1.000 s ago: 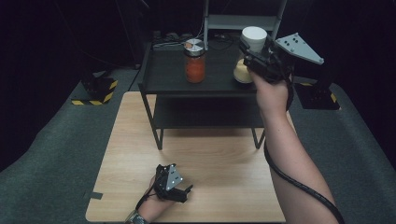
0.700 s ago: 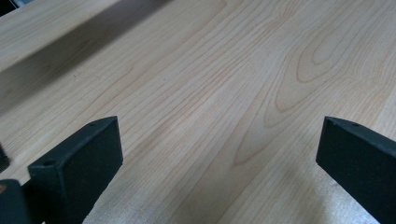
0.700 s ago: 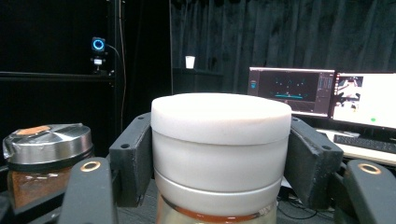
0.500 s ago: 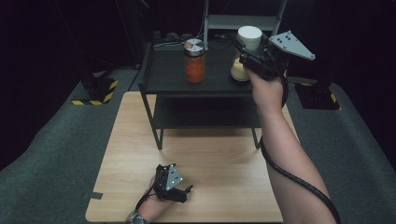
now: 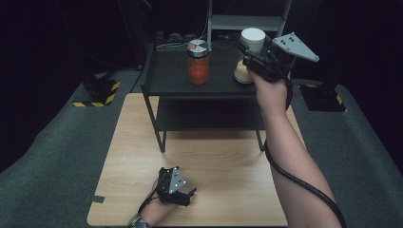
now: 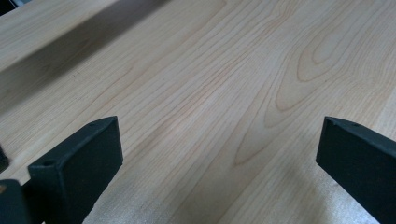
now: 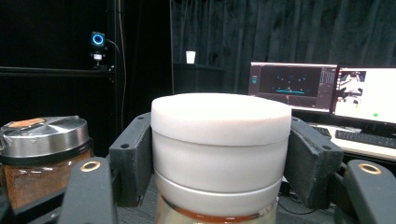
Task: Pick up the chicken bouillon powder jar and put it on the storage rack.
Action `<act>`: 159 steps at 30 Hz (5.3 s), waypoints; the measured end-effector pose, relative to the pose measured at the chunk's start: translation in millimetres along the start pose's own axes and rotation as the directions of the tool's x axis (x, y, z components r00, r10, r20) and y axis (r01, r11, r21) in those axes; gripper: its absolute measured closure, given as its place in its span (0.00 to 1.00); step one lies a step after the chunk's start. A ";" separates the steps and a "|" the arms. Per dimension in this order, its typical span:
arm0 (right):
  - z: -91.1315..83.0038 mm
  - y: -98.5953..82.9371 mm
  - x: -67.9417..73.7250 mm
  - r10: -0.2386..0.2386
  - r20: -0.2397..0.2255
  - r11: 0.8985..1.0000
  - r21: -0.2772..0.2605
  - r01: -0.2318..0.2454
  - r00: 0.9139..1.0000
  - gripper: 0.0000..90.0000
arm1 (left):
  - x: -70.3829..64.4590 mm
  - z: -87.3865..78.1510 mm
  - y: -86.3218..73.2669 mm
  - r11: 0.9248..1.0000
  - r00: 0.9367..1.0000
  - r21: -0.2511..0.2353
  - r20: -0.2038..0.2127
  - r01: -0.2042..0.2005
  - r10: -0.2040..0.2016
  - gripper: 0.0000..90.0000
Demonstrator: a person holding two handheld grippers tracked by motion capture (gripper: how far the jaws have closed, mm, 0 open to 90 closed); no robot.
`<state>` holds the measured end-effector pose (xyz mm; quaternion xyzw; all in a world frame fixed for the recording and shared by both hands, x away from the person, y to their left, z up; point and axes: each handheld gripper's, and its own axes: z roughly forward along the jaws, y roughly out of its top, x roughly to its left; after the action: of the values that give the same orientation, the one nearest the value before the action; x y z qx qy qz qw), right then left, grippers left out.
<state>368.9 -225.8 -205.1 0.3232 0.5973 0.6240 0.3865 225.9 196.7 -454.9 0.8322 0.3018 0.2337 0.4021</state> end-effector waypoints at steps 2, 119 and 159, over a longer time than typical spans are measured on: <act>-0.5 -0.4 0.0 0.001 0.001 1.000 -0.002 -0.001 1.000 0.37 | -0.3 0.0 0.1 1.000 1.000 0.000 0.000 -0.004 0.004 0.01; -133.7 -122.4 29.8 -0.086 -0.107 0.970 0.216 0.108 0.990 0.00 | -2.7 -0.1 -0.7 1.000 1.000 -0.003 -0.012 -0.002 0.002 0.01; -166.6 -221.7 29.5 -0.045 -0.081 0.898 0.434 0.076 0.996 0.00 | -3.9 0.1 -0.5 1.000 1.000 -0.003 -0.014 -0.010 0.010 0.01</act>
<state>231.6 -285.5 -440.4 0.3612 0.7444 0.4730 0.3028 223.1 194.2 -455.9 0.8314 0.3002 0.2419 0.4003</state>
